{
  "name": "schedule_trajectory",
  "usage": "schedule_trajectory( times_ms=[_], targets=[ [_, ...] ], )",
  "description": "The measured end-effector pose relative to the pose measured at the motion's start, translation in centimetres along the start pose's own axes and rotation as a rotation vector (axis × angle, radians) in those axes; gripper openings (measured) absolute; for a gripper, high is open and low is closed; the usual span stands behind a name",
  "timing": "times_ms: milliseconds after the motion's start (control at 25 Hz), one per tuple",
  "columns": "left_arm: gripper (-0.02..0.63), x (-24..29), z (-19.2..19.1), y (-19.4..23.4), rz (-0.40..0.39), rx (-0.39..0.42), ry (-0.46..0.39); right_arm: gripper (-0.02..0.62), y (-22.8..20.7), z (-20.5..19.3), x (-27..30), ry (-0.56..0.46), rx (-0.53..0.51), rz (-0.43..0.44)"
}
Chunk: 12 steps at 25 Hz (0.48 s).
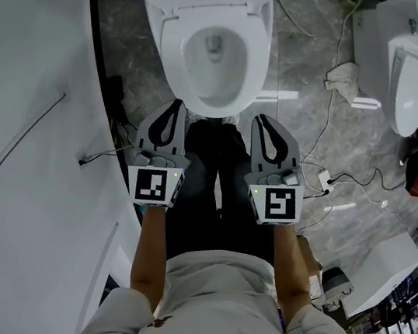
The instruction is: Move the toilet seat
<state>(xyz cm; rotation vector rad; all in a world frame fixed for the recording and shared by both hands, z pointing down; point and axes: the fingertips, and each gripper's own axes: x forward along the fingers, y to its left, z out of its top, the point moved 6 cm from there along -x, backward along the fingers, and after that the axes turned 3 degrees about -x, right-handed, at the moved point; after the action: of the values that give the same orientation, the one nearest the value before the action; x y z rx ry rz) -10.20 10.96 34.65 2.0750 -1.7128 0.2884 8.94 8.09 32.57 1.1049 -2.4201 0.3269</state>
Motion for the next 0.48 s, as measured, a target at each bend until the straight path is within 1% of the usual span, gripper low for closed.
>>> schedule_trajectory(
  times_ms=[200, 480],
  targets=[
    [0.025, 0.6, -2.3, 0.2, 0.005, -0.013, 0.017, 0.023, -0.3, -3.3, 0.8, 0.046, 0.006, -0.015],
    [0.025, 1.1, -5.6, 0.5, 0.005, -0.021, 0.046, 0.023, 0.0, -6.9, 1.9, 0.085, 0.008, -0.017]
  ],
)
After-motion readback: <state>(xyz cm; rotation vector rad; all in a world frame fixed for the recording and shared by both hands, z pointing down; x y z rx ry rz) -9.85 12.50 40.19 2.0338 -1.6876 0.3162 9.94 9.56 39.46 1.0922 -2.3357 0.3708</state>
